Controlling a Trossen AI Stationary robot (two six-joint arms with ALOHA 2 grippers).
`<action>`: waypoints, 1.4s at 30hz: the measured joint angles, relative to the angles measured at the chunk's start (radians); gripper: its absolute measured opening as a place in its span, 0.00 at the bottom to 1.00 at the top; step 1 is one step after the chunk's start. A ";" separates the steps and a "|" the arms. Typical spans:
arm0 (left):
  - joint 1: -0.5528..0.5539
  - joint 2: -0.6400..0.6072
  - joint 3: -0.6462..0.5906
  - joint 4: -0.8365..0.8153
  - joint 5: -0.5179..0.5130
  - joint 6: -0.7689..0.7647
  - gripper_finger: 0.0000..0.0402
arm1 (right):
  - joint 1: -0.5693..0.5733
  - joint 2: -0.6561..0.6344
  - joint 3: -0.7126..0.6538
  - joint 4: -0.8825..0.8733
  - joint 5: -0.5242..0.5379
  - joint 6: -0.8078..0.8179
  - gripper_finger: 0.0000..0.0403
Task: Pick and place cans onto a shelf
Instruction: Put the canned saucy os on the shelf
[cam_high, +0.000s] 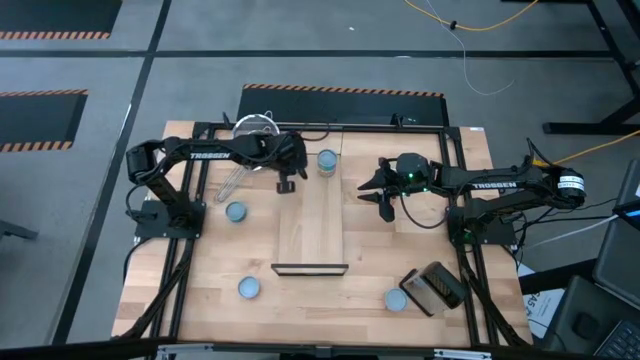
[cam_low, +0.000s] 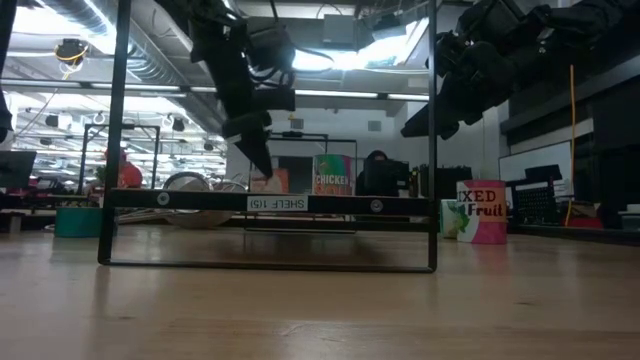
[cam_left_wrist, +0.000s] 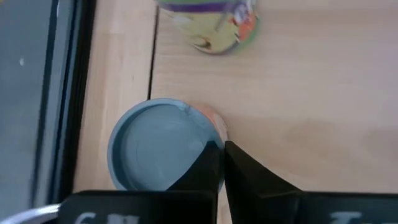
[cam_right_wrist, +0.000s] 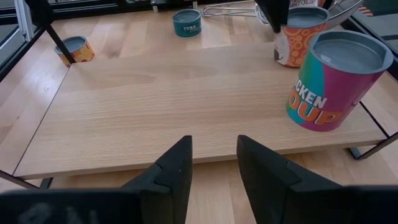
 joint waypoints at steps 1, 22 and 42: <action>0.000 0.000 0.000 0.008 0.002 -0.033 0.01 | 0.000 0.000 0.000 0.000 0.000 0.000 0.33; 0.000 0.000 0.043 0.015 0.058 -0.380 0.02 | 0.000 0.000 0.000 0.000 0.000 0.000 0.33; 0.000 0.000 0.044 -0.040 0.055 -0.451 0.02 | 0.000 0.000 0.000 0.000 0.000 0.000 0.33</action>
